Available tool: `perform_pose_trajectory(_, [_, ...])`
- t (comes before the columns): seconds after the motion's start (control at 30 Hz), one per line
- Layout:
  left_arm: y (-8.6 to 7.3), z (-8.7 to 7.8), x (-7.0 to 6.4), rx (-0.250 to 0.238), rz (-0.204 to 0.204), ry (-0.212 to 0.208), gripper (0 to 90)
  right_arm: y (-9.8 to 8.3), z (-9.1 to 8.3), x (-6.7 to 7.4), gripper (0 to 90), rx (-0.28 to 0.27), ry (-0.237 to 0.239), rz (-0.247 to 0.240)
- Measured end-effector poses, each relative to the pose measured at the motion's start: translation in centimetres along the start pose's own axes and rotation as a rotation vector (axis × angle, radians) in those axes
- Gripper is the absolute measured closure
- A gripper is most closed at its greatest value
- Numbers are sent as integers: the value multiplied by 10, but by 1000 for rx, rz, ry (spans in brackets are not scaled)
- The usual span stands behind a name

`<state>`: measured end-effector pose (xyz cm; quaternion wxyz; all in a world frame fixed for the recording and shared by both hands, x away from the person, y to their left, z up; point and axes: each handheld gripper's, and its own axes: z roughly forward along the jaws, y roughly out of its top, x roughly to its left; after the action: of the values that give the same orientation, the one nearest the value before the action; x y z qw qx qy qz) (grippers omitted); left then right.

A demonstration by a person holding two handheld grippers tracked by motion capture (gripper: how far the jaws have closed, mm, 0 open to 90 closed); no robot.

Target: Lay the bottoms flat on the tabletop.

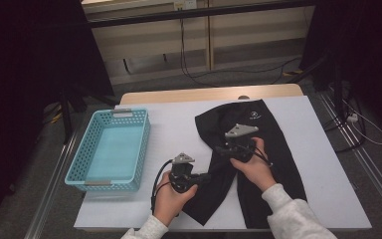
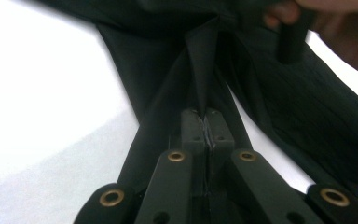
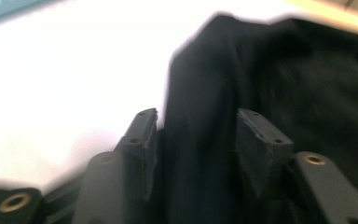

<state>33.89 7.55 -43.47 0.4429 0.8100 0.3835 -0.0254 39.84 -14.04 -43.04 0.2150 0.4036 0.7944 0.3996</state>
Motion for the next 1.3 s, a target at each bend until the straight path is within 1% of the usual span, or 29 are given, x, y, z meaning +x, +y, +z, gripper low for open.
perform_pose_trajectory(0.03, [0,0,1,-4,-3,-1,892,10,12,2,463,-15,23,-21])
perform_pose_trajectory(0.07, [0,-1,1,-8,-4,2,892,10,12,2,463,-15,23,-21])
perform_pose_trajectory(0.13, [-1,-2,2,-9,-11,2,892,18,25,6,460,-9,33,-36])
perform_pose_trajectory(0.17, [-1,-3,4,-11,-10,2,892,23,40,7,463,12,23,-29])
perform_pose_trajectory(0.2, [-1,-4,5,-9,-15,2,892,25,49,8,462,33,17,-43])
perform_pose_trajectory(0.23, [-2,-5,6,-13,-21,4,892,25,49,8,462,33,17,-43])
perform_pose_trajectory(0.3, [-4,-7,8,-17,-28,7,891,25,62,10,464,51,34,-20])
perform_pose_trajectory(0.37, [-5,-7,9,-12,-33,9,891,22,73,9,463,79,-10,-3])
perform_pose_trajectory(0.4, [-5,-7,9,-15,-35,14,891,19,78,8,461,108,-37,13])
perform_pose_trajectory(0.43, [-4,-7,9,-13,-34,14,891,15,79,4,511,101,-35,41])
perform_pose_trajectory(0.47, [-4,-7,9,-14,-33,15,891,15,79,4,511,101,-35,41])
perform_pose_trajectory(0.53, [-2,-7,7,-17,-28,11,890,16,78,3,635,103,-34,20])
perform_pose_trajectory(0.57, [-2,-7,7,-16,-26,12,891,17,78,1,803,111,-36,10])
perform_pose_trajectory(0.6, [-2,-7,6,-18,-26,11,891,17,78,1,803,111,-36,10])
perform_pose_trajectory(0.67, [-1,-7,5,-22,-21,10,891,17,78,-4,888,116,-44,22])
perform_pose_trajectory(0.7, [-1,-7,4,-21,-18,4,891,18,78,-8,895,120,-27,60])
perform_pose_trajectory(0.77, [-1,-7,4,-26,-20,5,891,19,78,-9,898,124,-26,62])
perform_pose_trajectory(0.8, [-1,-7,4,-27,-21,2,891,22,75,-12,898,110,-25,67])
perform_pose_trajectory(0.83, [0,-8,4,-30,-22,1,892,23,73,-13,899,104,-8,79])
perform_pose_trajectory(0.87, [0,-9,4,-35,-23,1,892,23,73,-13,899,104,-8,79])
perform_pose_trajectory(0.97, [2,-11,3,-51,-31,-10,892,29,61,-22,899,63,10,114])
perform_pose_trajectory(1.03, [4,-12,1,-61,-30,-18,892,33,52,-27,899,39,16,126])
perform_pose_trajectory(1.07, [5,-13,0,-65,-26,-22,892,36,44,-32,900,17,20,139])
perform_pose_trajectory(1.1, [6,-13,-1,-70,-28,-29,892,36,44,-32,900,17,20,139])
perform_pose_trajectory(1.13, [8,-14,-3,-70,-21,-31,892,40,36,-36,900,-2,18,142])
perform_pose_trajectory(1.17, [9,-14,-4,-75,-18,-35,892,40,36,-36,900,-2,18,142])
perform_pose_trajectory(1.2, [11,-14,-5,-74,-13,-40,893,44,29,-41,900,-14,11,143])
perform_pose_trajectory(1.23, [12,-14,-6,-83,-16,-42,893,44,29,-41,900,-14,11,143])
perform_pose_trajectory(1.3, [14,-14,-8,-85,-12,-52,893,46,24,-46,900,-31,12,159])
